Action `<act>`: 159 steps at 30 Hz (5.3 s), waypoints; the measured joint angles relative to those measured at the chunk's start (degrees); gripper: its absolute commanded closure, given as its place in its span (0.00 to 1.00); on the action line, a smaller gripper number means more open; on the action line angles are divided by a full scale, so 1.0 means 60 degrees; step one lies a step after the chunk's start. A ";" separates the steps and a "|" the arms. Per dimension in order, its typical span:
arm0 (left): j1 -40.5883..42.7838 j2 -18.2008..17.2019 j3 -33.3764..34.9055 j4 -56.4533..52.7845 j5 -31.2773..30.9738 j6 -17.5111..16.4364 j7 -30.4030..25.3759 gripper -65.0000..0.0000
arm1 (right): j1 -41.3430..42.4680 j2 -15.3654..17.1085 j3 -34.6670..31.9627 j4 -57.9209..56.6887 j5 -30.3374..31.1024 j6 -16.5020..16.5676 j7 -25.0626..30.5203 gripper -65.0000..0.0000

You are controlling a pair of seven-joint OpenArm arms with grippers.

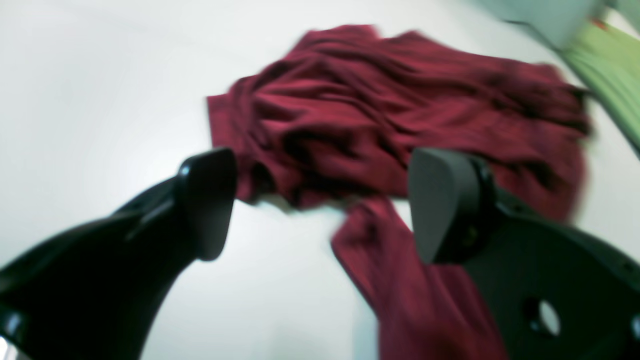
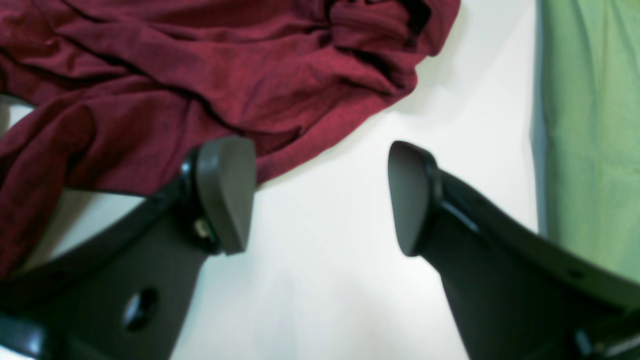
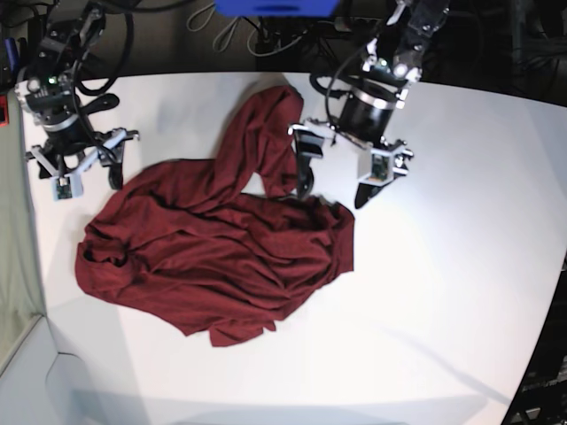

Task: Layout the t-shirt on the table in an organized manner, then fold the t-shirt properly
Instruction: 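Release the fold with the left gripper and move it aside, then grasp shirt edges with both grippers and pull them apart, then drag the shirt edge with the left gripper toward the right gripper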

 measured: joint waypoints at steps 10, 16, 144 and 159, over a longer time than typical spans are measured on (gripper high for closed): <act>-0.1610 0.0681 -0.0011 -0.2998 -0.0011 -0.0069 -0.0018 0.20 | 0.0029 0.0000 0.0000 0.0000 0.0015 0.0000 -0.0004 0.36; -0.1676 0.0678 0.0015 -0.3326 -0.0015 -0.0080 0.0000 0.21 | 0.0058 0.0004 0.0000 0.0000 0.0022 0.0000 0.0004 0.36; -0.2284 0.0357 -0.6229 -0.2637 -0.0004 -0.0120 0.3606 0.55 | 0.0474 0.1024 -0.0546 -0.1763 0.0000 -0.0036 0.0004 1.00; -0.1872 0.0492 -0.3738 -0.1883 -0.0987 -0.0113 0.3603 0.31 | 0.0419 0.0874 -0.0554 -0.1712 -0.0011 -0.0036 0.0004 0.64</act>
